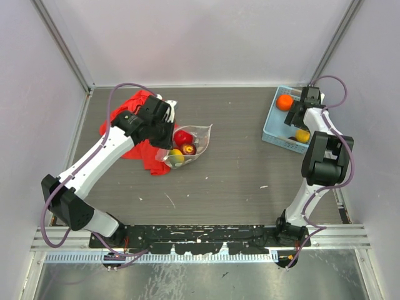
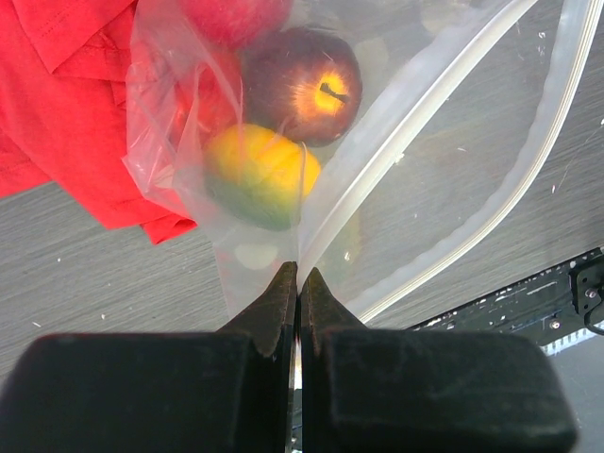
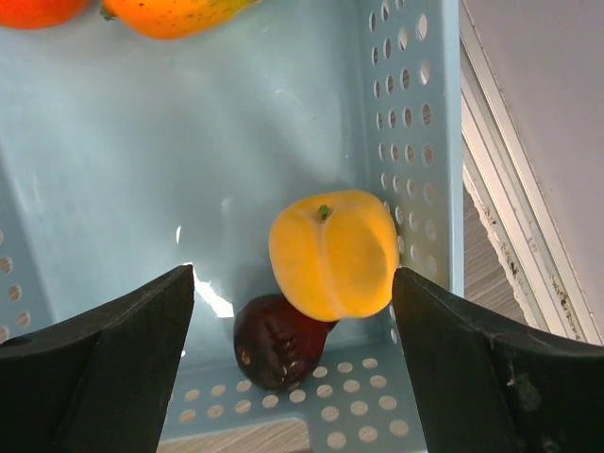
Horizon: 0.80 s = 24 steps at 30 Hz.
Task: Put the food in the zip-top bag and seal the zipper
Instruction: Pick up the fake fruit from the bin.
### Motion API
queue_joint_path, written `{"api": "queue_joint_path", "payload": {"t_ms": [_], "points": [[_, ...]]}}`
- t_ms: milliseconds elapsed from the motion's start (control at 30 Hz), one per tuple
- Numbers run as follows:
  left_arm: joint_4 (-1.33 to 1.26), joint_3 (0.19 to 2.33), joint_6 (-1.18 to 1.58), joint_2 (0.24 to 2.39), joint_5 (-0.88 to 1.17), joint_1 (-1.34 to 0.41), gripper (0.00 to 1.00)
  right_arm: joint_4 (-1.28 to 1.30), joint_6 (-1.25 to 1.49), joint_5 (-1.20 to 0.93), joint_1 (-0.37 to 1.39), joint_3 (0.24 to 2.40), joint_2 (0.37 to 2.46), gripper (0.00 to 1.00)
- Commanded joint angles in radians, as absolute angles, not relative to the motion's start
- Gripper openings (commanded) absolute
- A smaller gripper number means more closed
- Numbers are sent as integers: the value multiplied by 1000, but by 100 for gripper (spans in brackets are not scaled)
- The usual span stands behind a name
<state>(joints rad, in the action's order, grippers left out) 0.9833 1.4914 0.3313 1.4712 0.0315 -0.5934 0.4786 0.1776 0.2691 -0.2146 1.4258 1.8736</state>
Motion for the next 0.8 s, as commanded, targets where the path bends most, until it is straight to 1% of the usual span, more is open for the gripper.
{"api": "queue_joint_path", "payload": {"t_ms": [0,233,500,600,767], "points": [[953,1511,334,1475,54,-586,0,462,146,306,-222,1496,1909,89],[955,1511,333,1478,58,-586,0,462,148,296,-237,1503,1981,88],[956,1513,332,1479,65,-586,0,442,142,253,-238,1489,2005,82],[957,1512,332,1480,66,-586,0,430,140,247,-238,1485,1999,78],[956,1512,331,1479,69,-586,0,432,136,241,-239,1486,1990,65]]}}
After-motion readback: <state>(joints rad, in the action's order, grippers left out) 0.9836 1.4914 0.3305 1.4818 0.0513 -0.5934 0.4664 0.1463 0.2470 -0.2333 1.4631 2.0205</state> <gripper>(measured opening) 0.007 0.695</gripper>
